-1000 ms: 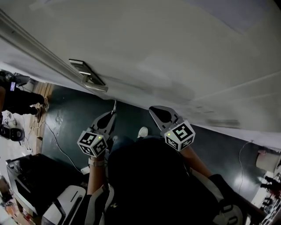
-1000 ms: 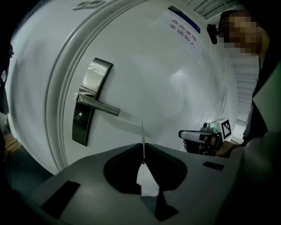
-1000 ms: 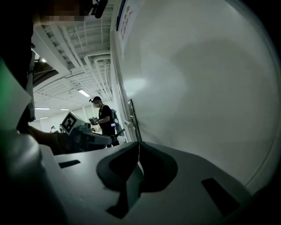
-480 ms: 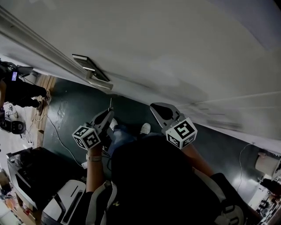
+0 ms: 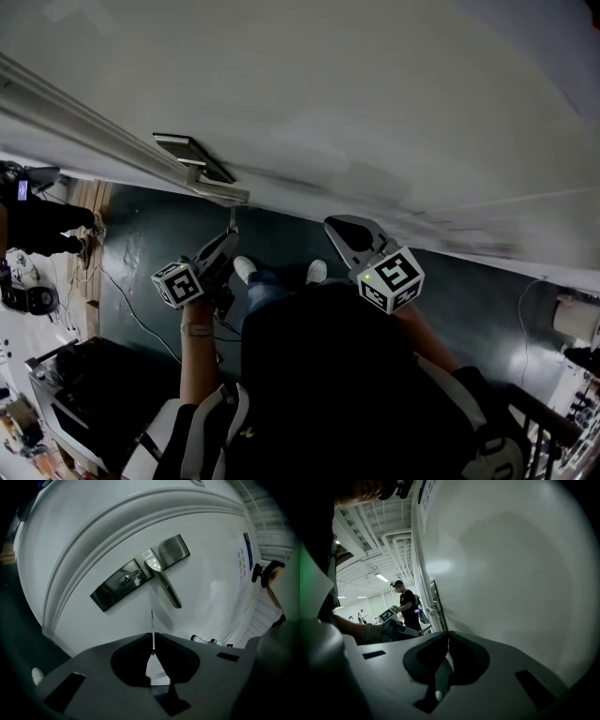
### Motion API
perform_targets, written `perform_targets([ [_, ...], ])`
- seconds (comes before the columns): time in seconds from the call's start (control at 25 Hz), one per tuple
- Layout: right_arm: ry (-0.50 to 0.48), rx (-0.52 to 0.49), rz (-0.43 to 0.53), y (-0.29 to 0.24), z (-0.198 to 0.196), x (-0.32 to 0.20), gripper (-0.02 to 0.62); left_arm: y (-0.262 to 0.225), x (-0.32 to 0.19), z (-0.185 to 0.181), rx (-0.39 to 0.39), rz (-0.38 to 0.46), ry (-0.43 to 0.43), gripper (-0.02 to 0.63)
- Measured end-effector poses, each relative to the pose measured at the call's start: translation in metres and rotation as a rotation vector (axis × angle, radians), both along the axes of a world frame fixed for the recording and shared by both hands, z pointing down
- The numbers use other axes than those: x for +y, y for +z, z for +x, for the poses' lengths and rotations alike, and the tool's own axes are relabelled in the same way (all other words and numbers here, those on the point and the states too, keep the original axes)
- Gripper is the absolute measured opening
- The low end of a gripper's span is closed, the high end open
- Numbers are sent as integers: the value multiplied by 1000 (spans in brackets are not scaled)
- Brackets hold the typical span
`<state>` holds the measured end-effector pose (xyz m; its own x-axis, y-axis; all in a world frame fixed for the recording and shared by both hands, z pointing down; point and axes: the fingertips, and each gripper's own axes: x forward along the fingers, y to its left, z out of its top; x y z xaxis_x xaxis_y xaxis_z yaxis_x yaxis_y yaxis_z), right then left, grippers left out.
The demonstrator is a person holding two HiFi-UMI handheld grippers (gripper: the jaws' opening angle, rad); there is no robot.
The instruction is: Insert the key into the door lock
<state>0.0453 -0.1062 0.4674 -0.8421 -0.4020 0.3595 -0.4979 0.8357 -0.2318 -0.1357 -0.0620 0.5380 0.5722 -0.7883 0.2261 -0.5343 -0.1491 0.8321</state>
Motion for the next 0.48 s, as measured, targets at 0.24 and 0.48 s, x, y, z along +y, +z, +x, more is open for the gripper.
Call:
perform_targets([
  [0.24, 70, -6, -11, -2, -15, 1, 15, 11, -14, -30, 77, -39, 11, 29],
  [0.48, 140, -24, -19, -10, -20, 2, 15, 3, -25, -41, 142, -74, 32, 29],
])
